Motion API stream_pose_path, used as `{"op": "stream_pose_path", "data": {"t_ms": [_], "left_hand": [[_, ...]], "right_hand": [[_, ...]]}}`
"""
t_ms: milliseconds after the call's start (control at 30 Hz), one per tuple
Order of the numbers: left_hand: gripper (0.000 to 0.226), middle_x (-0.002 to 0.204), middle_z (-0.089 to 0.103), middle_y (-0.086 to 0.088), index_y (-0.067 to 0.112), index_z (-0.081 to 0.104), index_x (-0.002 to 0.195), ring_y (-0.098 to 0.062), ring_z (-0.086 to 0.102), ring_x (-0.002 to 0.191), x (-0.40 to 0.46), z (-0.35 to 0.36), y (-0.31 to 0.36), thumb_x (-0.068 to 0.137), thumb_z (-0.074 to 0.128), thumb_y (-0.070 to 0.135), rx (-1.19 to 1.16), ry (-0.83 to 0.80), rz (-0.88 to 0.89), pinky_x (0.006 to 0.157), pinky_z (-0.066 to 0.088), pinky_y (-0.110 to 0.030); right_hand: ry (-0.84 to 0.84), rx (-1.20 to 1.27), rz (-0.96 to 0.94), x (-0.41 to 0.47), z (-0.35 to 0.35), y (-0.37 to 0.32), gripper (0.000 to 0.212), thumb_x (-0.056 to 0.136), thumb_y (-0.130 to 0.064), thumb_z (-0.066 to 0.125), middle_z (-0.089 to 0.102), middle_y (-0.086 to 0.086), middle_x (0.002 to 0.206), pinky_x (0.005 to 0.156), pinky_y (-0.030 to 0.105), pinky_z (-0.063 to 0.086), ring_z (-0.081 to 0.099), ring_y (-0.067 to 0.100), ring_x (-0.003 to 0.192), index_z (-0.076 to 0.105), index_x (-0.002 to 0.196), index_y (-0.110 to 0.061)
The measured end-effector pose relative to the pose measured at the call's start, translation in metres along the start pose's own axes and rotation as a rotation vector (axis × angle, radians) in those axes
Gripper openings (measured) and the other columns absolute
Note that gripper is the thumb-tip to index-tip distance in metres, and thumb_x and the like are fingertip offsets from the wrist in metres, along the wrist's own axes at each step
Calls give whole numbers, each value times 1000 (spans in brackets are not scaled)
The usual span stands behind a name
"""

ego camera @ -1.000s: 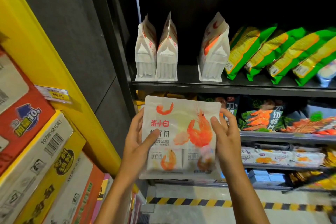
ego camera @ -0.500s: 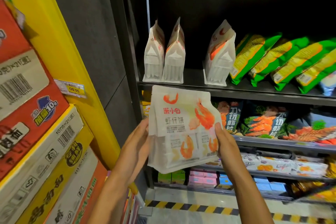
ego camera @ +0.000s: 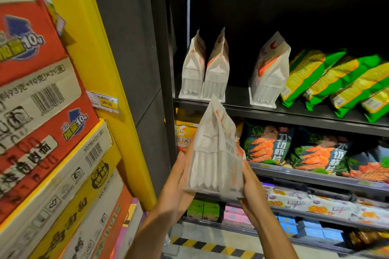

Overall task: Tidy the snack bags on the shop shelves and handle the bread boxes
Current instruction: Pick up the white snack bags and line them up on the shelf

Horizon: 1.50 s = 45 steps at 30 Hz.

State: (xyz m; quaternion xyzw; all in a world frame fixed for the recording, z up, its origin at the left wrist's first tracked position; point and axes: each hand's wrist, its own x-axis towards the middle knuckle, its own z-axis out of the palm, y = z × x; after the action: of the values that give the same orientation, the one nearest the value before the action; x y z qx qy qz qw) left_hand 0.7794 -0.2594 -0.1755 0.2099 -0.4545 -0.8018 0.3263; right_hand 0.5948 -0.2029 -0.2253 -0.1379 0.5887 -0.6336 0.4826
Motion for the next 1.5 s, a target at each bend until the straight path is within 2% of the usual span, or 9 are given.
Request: {"op": "stream_pose_path", "data": {"t_ms": [167, 267, 433, 600, 800, 933, 1200, 1333, 1500], "left_hand": [[99, 146, 61, 0, 29, 49, 148, -17, 57, 135, 4, -8, 14, 66, 79, 76, 130, 51, 13, 96, 55, -27], [63, 146, 60, -6, 31, 58, 142, -9, 64, 125, 8, -28, 21, 89, 68, 64, 271, 62, -37, 101, 53, -33], [34, 116, 72, 28, 37, 57, 133, 9, 67, 108, -10, -34, 19, 99, 52, 38, 395, 134, -48, 80, 52, -8], [56, 129, 72, 6, 29, 60, 140, -18, 66, 124, 5, -40, 7, 90, 60, 55, 274, 356, -12, 112, 47, -46], [41, 122, 75, -8, 22, 68, 132, -22, 76, 102, 4, -41, -15, 100, 50, 42, -193, 398, -214, 71, 64, -35], [46, 113, 77, -7, 20, 67, 133, -21, 77, 93, 5, -39, -21, 95, 54, 42, -268, 399, -199, 63, 62, -32], [49, 128, 73, -3, 21, 62, 137, -24, 68, 121, 6, -32, -13, 94, 56, 44, 6, 475, -27, 102, 55, -46], [48, 130, 72, 2, 23, 60, 140, -19, 66, 125, 3, -28, -2, 98, 54, 45, 200, 436, 32, 109, 48, -45], [54, 139, 66, 9, 33, 47, 149, -10, 62, 129, -5, -32, 9, 101, 49, 57, 326, 163, -60, 102, 54, -33]], "right_hand": [[62, -64, -115, -9, -3, -8, 57, 97, -63, 50, 71, -10, 131, 111, 48, 49, 68, 13, 121, 58, 144, -32], [78, -173, -213, -16, -1, -18, 63, 94, -71, 49, 52, -29, 142, 119, 37, 36, 47, 5, 137, 44, 150, -43], [68, -248, -342, -24, 0, -30, 37, 108, -36, 44, 57, -27, 115, 67, 4, 49, 63, -22, 86, 43, 145, -35], [-122, -256, -358, -42, 2, -51, 43, 99, -64, 45, 66, -25, 133, 103, 33, 50, 62, 4, 126, 59, 136, -49], [-276, -292, -441, -66, 9, -69, 36, 99, -36, 53, 68, -24, 130, 91, 21, 57, 64, 0, 121, 64, 133, -41], [-271, -313, -454, -69, 13, -67, 36, 101, -36, 51, 66, -26, 132, 96, 25, 57, 61, -1, 124, 62, 134, -43], [-284, -355, -433, -67, -11, -70, 34, 102, -34, 51, 67, -33, 126, 86, 11, 53, 63, -8, 118, 61, 133, -41], [-337, -474, -307, -66, -21, -61, 68, 90, -50, 74, 61, -25, 141, 102, 26, 54, 58, -3, 129, 44, 150, -44], [-209, -432, -270, -65, -25, -57, 25, 98, -35, 62, 72, -35, 104, 78, 9, 49, 66, -17, 97, 62, 122, -43]]}}
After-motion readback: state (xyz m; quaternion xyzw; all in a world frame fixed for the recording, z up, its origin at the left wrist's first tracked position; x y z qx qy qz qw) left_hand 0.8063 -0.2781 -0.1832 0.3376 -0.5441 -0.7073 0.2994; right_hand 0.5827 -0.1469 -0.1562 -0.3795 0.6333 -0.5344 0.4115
